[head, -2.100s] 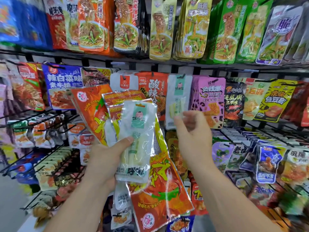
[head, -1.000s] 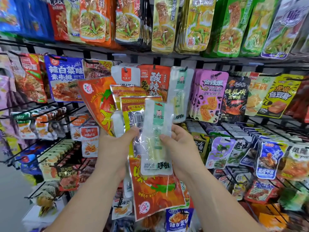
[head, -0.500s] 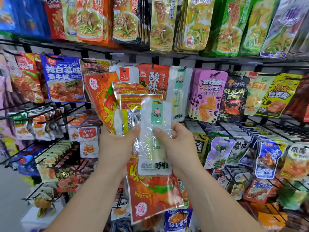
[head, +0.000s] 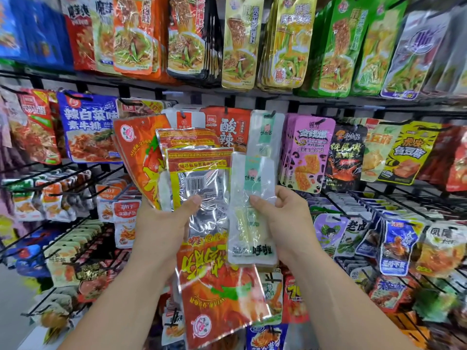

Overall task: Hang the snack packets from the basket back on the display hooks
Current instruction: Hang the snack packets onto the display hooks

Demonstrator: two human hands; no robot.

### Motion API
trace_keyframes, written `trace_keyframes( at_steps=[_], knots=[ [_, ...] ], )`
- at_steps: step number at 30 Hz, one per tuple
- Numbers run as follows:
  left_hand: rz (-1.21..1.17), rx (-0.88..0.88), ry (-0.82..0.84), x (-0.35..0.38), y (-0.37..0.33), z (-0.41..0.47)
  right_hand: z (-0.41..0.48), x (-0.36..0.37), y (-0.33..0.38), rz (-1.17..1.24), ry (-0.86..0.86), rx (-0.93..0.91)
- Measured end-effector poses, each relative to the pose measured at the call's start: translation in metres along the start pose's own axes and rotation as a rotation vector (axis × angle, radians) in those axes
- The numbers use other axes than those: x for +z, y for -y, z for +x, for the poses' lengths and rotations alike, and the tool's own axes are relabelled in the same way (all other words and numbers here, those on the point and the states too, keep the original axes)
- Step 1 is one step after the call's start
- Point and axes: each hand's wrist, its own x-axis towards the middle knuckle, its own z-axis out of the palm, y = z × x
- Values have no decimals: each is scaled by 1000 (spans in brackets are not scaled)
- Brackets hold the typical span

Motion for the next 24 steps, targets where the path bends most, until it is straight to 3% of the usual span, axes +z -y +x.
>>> trace_keyframes(
  at_steps=[8, 14, 24],
  knots=[
    [-41, 20, -20, -8, 0, 7, 11, -9, 14, -48, -76, -42],
    [-49, 40, -37, -9, -2, 12, 42, -11, 52, -45, -135, -186],
    [-54, 46, -24, -5, -6, 8, 77, -7, 67, -177, -203, -216]
  ],
)
